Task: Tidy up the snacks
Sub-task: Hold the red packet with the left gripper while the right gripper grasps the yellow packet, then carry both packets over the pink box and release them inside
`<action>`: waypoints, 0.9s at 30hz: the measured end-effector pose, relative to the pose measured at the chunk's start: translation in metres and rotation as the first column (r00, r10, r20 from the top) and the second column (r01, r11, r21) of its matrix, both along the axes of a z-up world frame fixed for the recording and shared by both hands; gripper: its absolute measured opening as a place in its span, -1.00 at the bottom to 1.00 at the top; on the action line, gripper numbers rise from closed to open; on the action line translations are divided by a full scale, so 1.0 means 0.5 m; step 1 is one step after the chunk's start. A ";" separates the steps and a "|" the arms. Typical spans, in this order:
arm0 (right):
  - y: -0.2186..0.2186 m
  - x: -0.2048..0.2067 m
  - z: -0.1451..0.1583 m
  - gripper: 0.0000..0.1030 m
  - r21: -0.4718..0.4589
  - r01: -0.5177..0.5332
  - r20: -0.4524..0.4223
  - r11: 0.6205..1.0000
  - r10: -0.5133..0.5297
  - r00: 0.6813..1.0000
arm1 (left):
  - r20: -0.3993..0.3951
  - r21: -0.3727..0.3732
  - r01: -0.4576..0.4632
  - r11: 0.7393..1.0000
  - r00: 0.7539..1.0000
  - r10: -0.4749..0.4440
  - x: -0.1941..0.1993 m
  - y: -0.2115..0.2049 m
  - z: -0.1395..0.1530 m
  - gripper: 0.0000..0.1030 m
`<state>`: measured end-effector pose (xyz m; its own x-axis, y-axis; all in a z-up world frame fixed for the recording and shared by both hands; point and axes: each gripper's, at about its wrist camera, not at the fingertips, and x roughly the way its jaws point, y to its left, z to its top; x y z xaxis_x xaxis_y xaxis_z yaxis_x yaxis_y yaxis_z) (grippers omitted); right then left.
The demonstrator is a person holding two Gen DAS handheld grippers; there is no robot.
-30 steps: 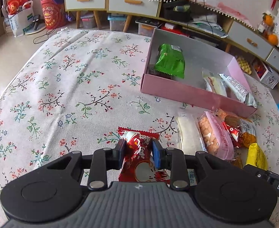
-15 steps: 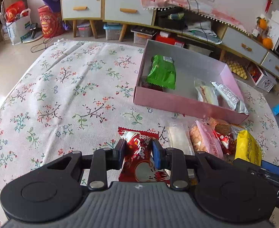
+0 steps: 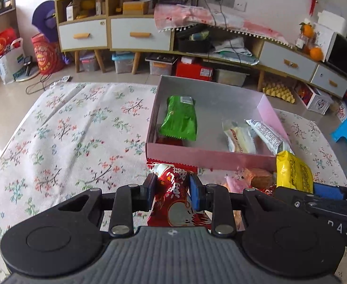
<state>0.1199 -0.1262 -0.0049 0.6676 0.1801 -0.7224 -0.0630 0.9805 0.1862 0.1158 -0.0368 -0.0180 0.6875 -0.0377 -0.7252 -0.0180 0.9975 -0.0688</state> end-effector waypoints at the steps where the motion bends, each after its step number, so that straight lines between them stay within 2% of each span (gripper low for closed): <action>1: 0.000 0.006 -0.001 0.05 -0.005 -0.004 -0.001 1.000 0.004 1.000 | 0.003 0.007 0.008 1.000 1.000 -0.008 0.006 -0.003 -0.001 -0.47; 6: -0.001 0.030 0.000 0.05 -0.006 -0.018 0.005 1.000 0.018 1.000 | 0.027 0.017 0.050 0.999 0.998 -0.051 0.035 -0.014 0.003 -0.47; 11: -0.004 0.055 0.007 0.05 -0.007 -0.023 0.022 1.000 0.023 0.999 | 0.043 -0.030 0.072 0.997 0.997 -0.071 0.062 -0.020 0.006 -0.47; 19: -0.013 0.113 0.013 0.05 -0.006 -0.013 0.048 1.000 0.013 0.999 | 0.091 -0.062 0.100 0.993 0.991 -0.094 0.113 -0.034 0.016 -0.47; 27: -0.034 0.186 0.007 0.05 0.045 0.004 0.077 0.999 -0.007 0.997 | 0.079 -0.135 0.103 0.985 0.992 -0.093 0.173 -0.028 -0.008 -0.47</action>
